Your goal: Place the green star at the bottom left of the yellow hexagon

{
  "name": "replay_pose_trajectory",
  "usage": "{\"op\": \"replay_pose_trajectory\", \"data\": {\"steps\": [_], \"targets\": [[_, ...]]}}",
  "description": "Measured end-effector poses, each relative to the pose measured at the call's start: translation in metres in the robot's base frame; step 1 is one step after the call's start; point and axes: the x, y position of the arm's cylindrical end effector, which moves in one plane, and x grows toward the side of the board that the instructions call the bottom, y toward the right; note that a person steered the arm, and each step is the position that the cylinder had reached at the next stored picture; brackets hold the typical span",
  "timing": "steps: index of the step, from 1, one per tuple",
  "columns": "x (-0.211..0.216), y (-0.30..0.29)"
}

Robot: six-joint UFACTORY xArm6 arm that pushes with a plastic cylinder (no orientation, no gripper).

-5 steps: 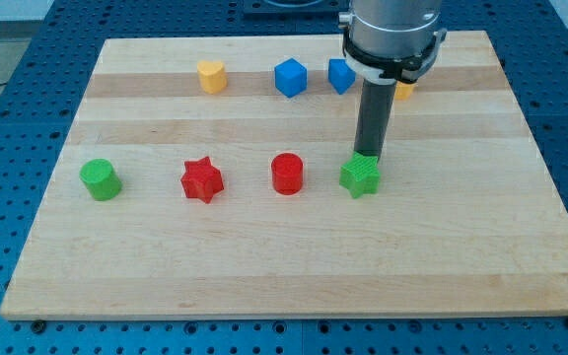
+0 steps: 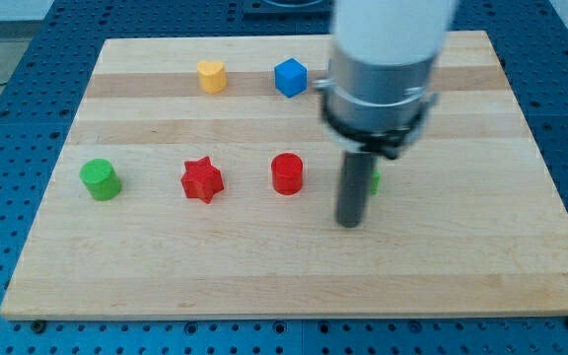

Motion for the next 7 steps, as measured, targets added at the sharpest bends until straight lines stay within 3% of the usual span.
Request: {"op": "replay_pose_trajectory", "data": {"steps": [1,2,3,5,6,7], "targets": [[-0.032,-0.028],[-0.081,0.031],[-0.082,0.074],[-0.022,0.000],[0.002,0.026],[-0.027,0.035]]}}
